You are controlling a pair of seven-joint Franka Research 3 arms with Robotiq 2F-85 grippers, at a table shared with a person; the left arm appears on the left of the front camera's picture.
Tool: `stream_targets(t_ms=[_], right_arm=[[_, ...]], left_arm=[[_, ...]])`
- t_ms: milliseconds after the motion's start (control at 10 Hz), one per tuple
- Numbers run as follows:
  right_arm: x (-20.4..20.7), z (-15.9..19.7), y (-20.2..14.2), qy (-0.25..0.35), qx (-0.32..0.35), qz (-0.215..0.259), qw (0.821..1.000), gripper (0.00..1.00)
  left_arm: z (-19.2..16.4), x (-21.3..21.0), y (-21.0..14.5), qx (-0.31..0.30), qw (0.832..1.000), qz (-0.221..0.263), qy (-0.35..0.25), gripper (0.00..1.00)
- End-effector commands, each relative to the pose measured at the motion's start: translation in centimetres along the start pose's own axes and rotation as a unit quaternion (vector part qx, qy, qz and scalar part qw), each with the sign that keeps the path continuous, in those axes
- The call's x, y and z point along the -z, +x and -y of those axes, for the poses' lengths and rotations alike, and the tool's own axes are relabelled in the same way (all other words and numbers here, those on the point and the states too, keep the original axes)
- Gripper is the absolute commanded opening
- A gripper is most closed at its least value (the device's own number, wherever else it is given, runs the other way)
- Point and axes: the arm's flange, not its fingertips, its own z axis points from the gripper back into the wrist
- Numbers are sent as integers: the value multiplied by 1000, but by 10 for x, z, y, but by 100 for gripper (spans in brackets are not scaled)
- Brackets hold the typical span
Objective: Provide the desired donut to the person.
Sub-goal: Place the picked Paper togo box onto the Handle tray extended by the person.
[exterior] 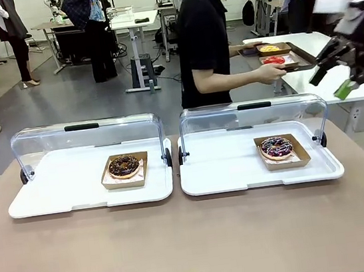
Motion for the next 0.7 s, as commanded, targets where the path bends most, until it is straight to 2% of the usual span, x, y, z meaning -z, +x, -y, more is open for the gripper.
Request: stream_targets(t_ms=[0, 100, 300, 400, 600], right_arm=[[-41, 14, -37, 65, -5, 144, 987, 100], [-61, 6, -65, 39, 9, 216, 976, 100], [-82, -9, -105, -4, 14, 282, 959, 100], [-86, -16, -124, -32, 17, 301, 953, 100], [-85, -27, -155, -121, 53, 279, 951, 100]], left_arm=[[2, 0, 2, 2, 1000, 2, 1, 100], [2, 0, 2, 2, 1000, 2, 1, 100], [2, 0, 2, 2, 1000, 2, 1, 100], [2, 0, 2, 2, 1000, 2, 1, 100], [2, 0, 2, 2, 1000, 2, 1, 100]])
